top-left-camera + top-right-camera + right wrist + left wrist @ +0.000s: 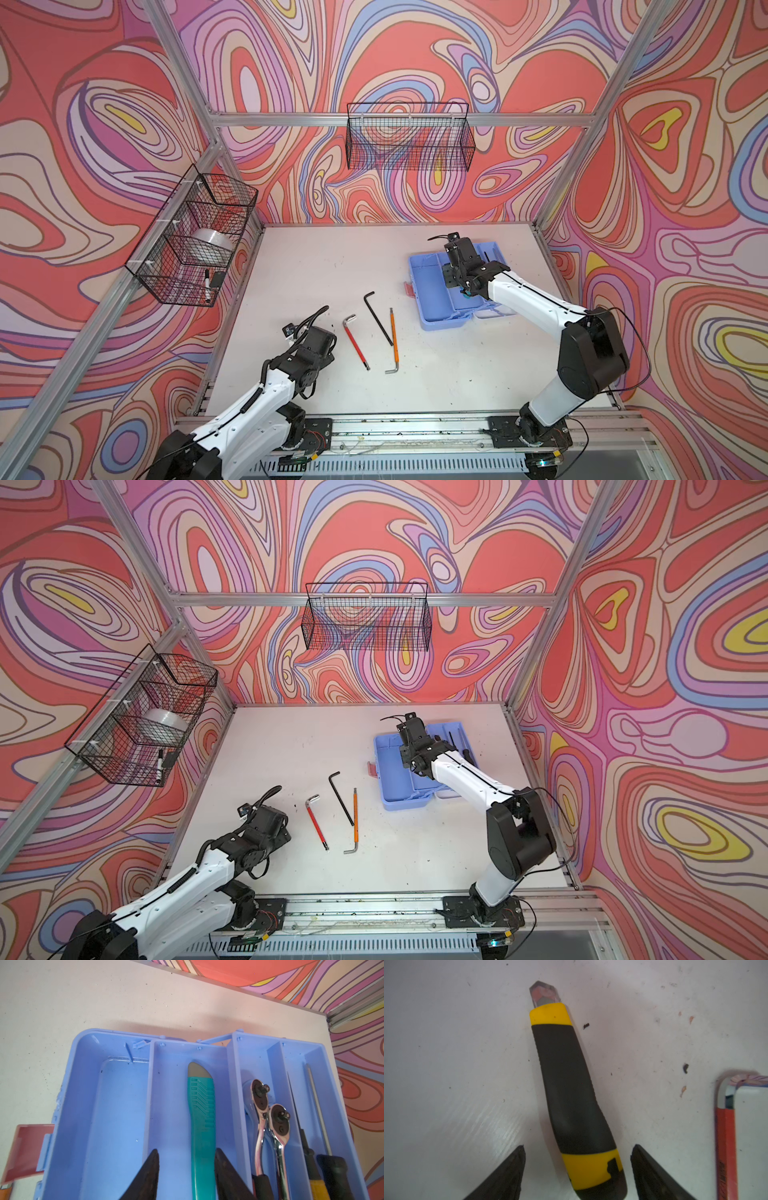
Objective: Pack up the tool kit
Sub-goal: 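Release the teal knife in the compartment while the left gripper lowers to the yellow-black knife, then close the left gripper on the yellow-black utility knife handle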
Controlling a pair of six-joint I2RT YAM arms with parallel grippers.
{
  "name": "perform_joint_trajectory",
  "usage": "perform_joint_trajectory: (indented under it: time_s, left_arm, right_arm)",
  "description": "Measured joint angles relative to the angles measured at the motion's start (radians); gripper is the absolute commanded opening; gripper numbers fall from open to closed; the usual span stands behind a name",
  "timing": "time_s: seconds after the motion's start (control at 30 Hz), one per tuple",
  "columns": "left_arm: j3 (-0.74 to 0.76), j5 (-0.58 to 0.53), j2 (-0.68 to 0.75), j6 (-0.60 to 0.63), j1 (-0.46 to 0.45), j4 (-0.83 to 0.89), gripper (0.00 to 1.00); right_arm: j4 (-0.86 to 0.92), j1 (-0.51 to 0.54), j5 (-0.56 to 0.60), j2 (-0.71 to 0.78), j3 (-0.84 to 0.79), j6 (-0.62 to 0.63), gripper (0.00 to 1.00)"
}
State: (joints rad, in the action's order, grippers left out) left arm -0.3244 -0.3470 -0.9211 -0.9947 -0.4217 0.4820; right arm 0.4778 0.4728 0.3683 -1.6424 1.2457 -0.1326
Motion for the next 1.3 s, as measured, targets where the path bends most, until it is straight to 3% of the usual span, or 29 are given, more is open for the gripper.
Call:
perform_joint_trajectory:
  time_s: [0.37, 0.7, 0.9, 1.0, 1.17, 1.3]
  left_arm:
    - [-0.064, 0.028, -0.154, 0.055, 0.014, -0.065, 0.64]
    - [-0.114, 0.086, -0.252, 0.141, 0.017, -0.134, 0.39]
    - [-0.119, 0.119, -0.263, 0.165, 0.018, -0.166, 0.30]
    - [-0.119, 0.135, -0.260, 0.173, 0.018, -0.170, 0.32]
    - [-0.118, 0.149, -0.238, 0.179, 0.018, -0.149, 0.61]
    - [-0.119, 0.138, -0.207, 0.181, 0.018, -0.113, 0.68]
  right_arm:
    - [-0.011, 0.000, -0.003, 0.018, -0.029, 0.000, 0.45]
    - [-0.022, 0.000, -0.003, 0.061, -0.055, 0.000, 0.45]
    - [-0.022, 0.000, -0.003, 0.063, -0.056, 0.000, 0.45]
    - [-0.022, 0.000, -0.003, 0.063, -0.056, 0.000, 0.45]
    - [-0.023, 0.000, -0.004, 0.063, -0.056, 0.000, 0.46]
    - [-0.027, 0.000, -0.007, 0.063, -0.056, 0.000, 0.46]
